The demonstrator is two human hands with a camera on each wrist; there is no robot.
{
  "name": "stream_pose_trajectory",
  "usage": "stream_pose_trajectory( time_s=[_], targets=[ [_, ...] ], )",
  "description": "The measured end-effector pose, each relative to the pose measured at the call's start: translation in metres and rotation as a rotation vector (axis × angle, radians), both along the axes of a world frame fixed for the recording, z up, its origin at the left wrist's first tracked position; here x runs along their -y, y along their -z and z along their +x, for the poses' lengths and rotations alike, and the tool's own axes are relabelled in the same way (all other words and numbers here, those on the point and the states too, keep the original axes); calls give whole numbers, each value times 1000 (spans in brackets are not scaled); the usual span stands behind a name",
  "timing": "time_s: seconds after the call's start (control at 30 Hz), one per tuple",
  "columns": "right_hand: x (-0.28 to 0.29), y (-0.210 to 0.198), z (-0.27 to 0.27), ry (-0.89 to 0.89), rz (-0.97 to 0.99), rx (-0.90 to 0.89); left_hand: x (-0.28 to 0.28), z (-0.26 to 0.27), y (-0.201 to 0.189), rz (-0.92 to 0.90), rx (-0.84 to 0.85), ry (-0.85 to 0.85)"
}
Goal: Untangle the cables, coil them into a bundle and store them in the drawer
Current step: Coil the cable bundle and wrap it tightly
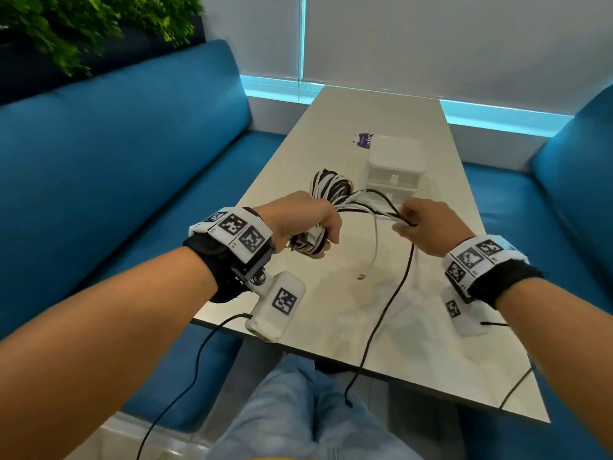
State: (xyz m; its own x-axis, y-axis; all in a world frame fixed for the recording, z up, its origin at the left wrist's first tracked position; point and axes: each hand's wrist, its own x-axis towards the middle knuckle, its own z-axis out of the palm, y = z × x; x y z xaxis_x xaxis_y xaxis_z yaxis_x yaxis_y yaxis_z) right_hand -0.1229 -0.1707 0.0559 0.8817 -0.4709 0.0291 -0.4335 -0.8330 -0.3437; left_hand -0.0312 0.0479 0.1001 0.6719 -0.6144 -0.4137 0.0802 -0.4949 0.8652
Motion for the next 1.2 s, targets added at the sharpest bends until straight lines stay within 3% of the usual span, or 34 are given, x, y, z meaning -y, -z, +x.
stream_pose_trajectory(
  time_s=[0.1, 0.37, 0.47, 0.63, 0.73, 0.93, 1.03, 1.2],
  targets=[
    [11, -6, -4, 90, 61, -73, 2, 2, 2, -3, -36, -7],
    [-43, -54, -15, -145, -436, -192, 9, 14, 25, -8, -227, -161],
    [-67, -74, -35, -200, -460, -197, 8, 18, 30, 23, -213, -175],
    [-95, -77, -36, -321, -341, -25, 9, 17, 31, 34, -220, -166],
    [-101, -47, -10, -367, -222, 39, 13, 8, 26, 16, -218, -115],
    [-89, 15, 16, -295, 109, 230, 7, -6, 22, 36, -300, 94],
    [-76, 7, 15, -368, 177, 111, -3, -3, 21, 44, -293, 138],
    [-61, -44, 7, -462, 306, -208, -7, -3, 21, 59, -228, 237]
  ],
)
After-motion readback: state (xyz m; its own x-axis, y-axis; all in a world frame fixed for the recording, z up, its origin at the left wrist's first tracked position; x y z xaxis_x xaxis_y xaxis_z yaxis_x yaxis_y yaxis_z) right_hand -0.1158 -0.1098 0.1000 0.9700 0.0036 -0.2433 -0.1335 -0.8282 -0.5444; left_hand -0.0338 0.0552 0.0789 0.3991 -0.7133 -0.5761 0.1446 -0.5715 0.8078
